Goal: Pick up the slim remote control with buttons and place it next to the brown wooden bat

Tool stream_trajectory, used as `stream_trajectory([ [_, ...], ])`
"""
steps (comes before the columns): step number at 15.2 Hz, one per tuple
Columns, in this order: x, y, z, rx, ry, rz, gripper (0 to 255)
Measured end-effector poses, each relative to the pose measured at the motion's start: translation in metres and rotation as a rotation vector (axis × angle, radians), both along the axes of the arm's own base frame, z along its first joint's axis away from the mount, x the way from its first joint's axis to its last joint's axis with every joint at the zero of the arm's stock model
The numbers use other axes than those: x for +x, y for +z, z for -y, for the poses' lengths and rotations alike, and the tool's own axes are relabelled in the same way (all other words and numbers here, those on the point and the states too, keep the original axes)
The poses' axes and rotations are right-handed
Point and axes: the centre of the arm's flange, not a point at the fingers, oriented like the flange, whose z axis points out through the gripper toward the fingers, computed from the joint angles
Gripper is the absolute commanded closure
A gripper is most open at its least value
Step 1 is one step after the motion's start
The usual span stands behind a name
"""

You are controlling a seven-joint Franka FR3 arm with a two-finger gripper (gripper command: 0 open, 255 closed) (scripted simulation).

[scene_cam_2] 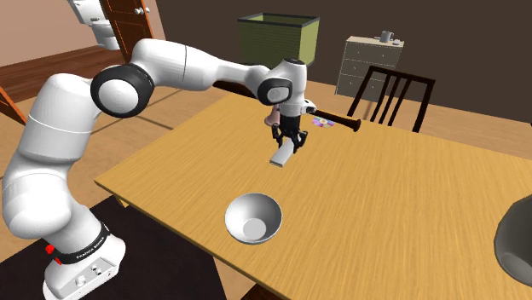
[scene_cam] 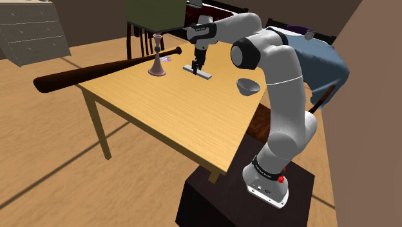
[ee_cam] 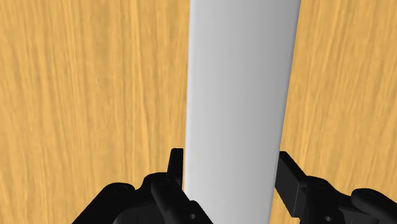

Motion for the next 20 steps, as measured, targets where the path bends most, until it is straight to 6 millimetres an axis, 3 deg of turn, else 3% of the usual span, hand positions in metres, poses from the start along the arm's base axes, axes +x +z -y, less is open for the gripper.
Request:
stream_trajectory([
  [8,-0.001,-0.011,0.000,0.000,0.000,0.000,255],
  [9,-0.001,-0.011,0.000,0.000,0.000,0.000,0],
  [15,0.000,-0.011,0.000,0.000,0.000,0.001,0],
  [20,0.001,0.032,0.000,0.000,0.000,0.002,0],
])
